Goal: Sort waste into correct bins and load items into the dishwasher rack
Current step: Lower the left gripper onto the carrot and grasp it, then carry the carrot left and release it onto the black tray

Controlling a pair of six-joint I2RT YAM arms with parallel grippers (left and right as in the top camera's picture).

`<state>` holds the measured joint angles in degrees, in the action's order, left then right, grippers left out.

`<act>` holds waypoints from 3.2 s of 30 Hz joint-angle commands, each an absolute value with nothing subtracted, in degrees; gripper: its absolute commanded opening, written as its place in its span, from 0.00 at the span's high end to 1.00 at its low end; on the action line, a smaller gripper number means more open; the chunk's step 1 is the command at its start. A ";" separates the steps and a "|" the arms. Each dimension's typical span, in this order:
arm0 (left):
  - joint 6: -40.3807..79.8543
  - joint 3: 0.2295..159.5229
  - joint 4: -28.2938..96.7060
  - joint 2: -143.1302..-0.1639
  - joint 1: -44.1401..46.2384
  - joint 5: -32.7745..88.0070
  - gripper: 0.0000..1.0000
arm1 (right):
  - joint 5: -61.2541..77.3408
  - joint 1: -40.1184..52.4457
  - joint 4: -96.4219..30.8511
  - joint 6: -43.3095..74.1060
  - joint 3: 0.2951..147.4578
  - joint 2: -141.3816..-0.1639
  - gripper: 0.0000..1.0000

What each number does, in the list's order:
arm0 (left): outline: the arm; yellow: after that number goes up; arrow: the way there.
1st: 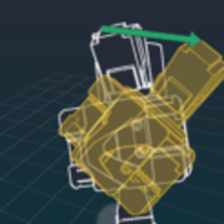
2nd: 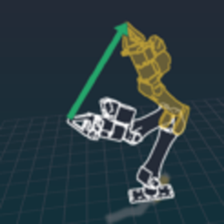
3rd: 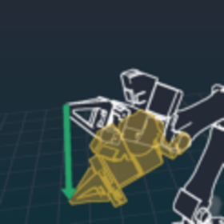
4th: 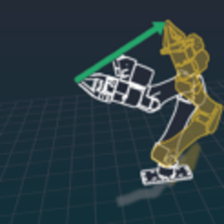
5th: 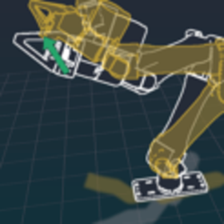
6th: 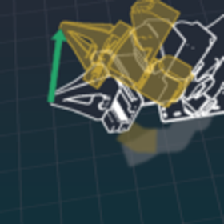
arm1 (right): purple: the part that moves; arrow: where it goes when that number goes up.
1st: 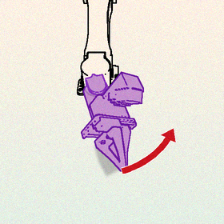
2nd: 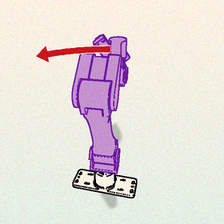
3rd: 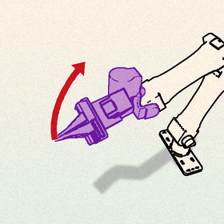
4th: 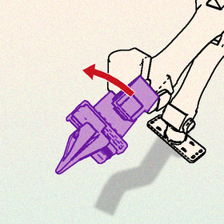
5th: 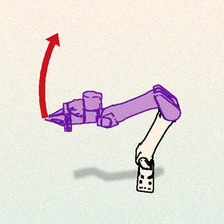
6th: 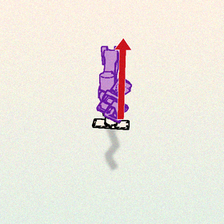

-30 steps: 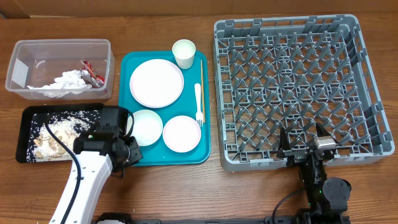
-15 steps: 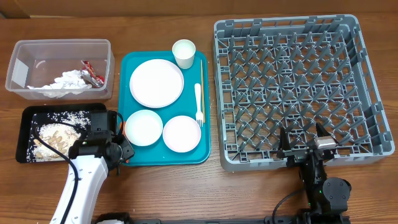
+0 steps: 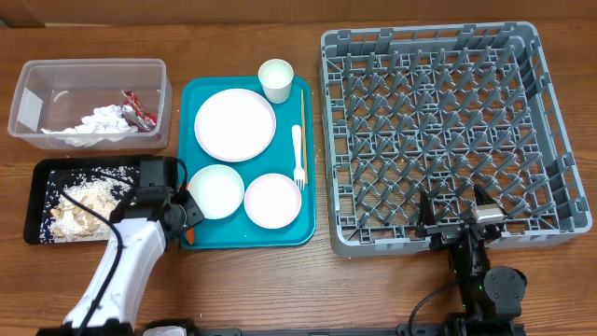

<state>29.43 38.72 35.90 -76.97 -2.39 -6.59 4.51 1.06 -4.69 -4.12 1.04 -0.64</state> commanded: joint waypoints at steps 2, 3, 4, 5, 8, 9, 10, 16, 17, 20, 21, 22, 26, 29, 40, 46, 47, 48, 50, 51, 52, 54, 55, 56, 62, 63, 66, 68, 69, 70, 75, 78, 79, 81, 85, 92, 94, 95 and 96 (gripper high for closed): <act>28.25 38.39 34.06 -80.34 -2.61 -5.34 0.62 | 4.60 0.78 -4.40 -4.34 0.45 -0.16 0.00; 28.23 38.39 33.91 -80.77 -2.61 -4.99 0.63 | 4.60 0.78 -4.40 -4.36 0.45 -0.16 0.00; 27.79 38.39 33.76 -81.01 -2.61 -4.58 0.64 | 4.60 0.78 -4.40 -4.34 0.45 -0.16 0.00; 26.98 38.39 33.56 -81.12 -2.61 -3.97 0.64 | 4.60 0.78 -4.40 -4.34 0.45 -0.16 0.00; 25.02 38.39 32.82 -81.12 -2.61 -2.26 0.65 | 4.60 0.78 -4.40 -4.34 0.45 -0.16 0.00; 24.75 38.39 32.73 -81.10 -2.61 -2.00 0.64 | 4.60 0.78 -4.40 -4.34 0.45 -0.16 0.00; 24.47 38.39 32.71 -81.10 -2.61 -1.87 0.64 | 4.60 0.78 -4.40 -4.34 0.45 -0.16 0.00; 24.38 38.39 32.73 -81.41 -2.61 -1.89 0.54 | 4.60 0.78 -4.40 -4.34 0.45 -0.16 0.00; 24.36 38.39 32.75 -81.58 -2.61 -1.89 0.54 | 4.60 0.78 -4.40 -4.34 0.45 -0.16 0.00; 24.38 38.39 32.67 -82.37 -2.61 -1.87 0.54 | 4.60 0.78 -4.40 -4.34 0.45 -0.16 0.00; 24.38 38.39 32.58 -82.65 -2.61 -1.87 0.54 | 4.60 0.78 -4.40 -4.34 0.45 -0.16 0.00; 24.38 38.39 32.47 -82.98 -2.61 -1.87 0.53 | 4.60 0.78 -4.40 -4.34 0.45 -0.16 0.00; 24.40 38.39 31.92 -84.62 -2.61 -1.87 0.53 | 4.60 0.78 -4.40 -4.34 0.45 -0.16 0.00; 24.40 38.39 31.83 -85.49 -2.61 -1.83 0.65 | 4.60 0.78 -4.40 -4.34 0.45 -0.16 0.00; 21.98 42.26 36.01 -85.36 -2.61 -1.87 0.87 | 4.60 0.78 -4.40 -4.34 0.45 -0.16 0.00; 21.78 47.13 39.97 -85.36 -2.61 -1.89 0.86 | 4.60 0.78 -4.40 -4.34 0.45 -0.16 0.00; 21.63 47.90 40.58 -85.36 -2.61 -1.96 0.86 | 4.60 0.78 -4.40 -4.34 0.45 -0.16 0.00; 20.99 48.62 41.04 -85.36 -2.61 -1.98 0.86 | 4.60 0.78 -4.40 -4.34 0.45 -0.16 0.00; 20.51 50.35 42.59 -85.36 -2.61 -2.61 0.85 | 4.60 0.78 -4.40 -4.34 0.45 -0.16 0.00; 20.51 51.37 43.70 -85.36 -2.61 -3.46 0.85 | 4.60 0.78 -4.40 -4.34 0.45 -0.16 0.00; 20.51 52.27 44.66 -85.36 -2.61 -4.21 0.85 | 4.60 0.78 -4.40 -4.34 0.45 -0.16 0.00; 20.53 54.74 47.35 -85.36 -2.61 -6.44 0.84 | 4.60 0.78 -4.40 -4.34 0.45 -0.16 0.00; 20.53 55.77 48.31 -85.36 -2.63 -7.14 0.83 | 4.60 0.78 -4.40 -4.34 0.45 -0.16 0.00; 20.58 57.06 49.52 -85.36 -2.68 -7.99 0.82 | 4.60 0.78 -4.40 -4.34 0.45 -0.16 0.00; 20.97 62.70 53.15 -85.36 -2.83 -9.61 0.82 | 4.60 0.78 -4.40 -4.34 0.45 -0.16 0.00; 21.61 63.68 54.02 -85.36 -3.11 -9.65 0.82 | 4.60 0.78 -4.40 -4.34 0.45 -0.16 0.00; 23.53 65.58 55.53 -85.36 -5.04 -9.63 0.82 | 4.60 0.78 -4.40 -4.34 0.45 -0.16 0.00; 24.56 65.95 55.66 -85.36 -7.14 -9.63 0.80 | 4.62 0.78 -4.40 -4.34 0.45 -0.16 0.00; 24.95 66.00 55.70 -85.36 -8.34 -9.58 0.80 | 4.60 0.78 -4.40 -4.34 0.45 -0.16 0.00; 25.28 66.00 55.75 -85.36 -9.85 -9.45 0.80 | 4.60 0.78 -4.40 -4.34 0.45 -0.16 0.00; 27.31 66.00 56.60 -85.36 -18.24 -8.93 0.80 | 4.60 0.78 -4.40 -4.34 0.45 -0.16 0.00; 28.34 66.00 56.47 -85.38 -22.96 -8.29 0.79 | 4.60 0.78 -4.40 -4.34 0.45 -0.16 0.00; 28.69 66.00 56.27 -85.38 -24.47 -8.12 0.80 | 4.60 0.78 -4.40 -4.34 0.45 -0.16 0.00; 29.26 65.71 54.68 -85.38 -28.84 -7.42 0.78 | 4.60 0.78 -4.40 -4.34 0.45 -0.16 0.00; 31.92 65.39 52.69 -85.65 -32.71 -5.76 0.76 | 4.62 0.78 -4.40 -4.34 0.45 -0.16 0.00; 34.70 63.72 46.22 -87.74 -34.13 -1.52 0.65 | 4.60 0.78 -4.40 -4.34 0.45 -0.16 0.00; 35.42 63.13 44.25 -89.80 -34.11 -1.43 0.66 | 4.60 0.78 -4.40 -4.34 0.45 -0.16 0.00; 35.42 63.09 43.66 -90.48 -34.11 -1.39 0.67 | 4.60 0.78 -4.40 -4.34 0.45 -0.16 0.00; 35.40 63.11 42.85 -91.20 -34.13 -1.28 0.69 | 4.60 0.78 -4.40 -4.34 0.45 -0.16 0.00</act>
<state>33.56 63.99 44.51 -88.36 -33.95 -2.76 4.47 1.06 -4.71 -4.12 1.04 -0.64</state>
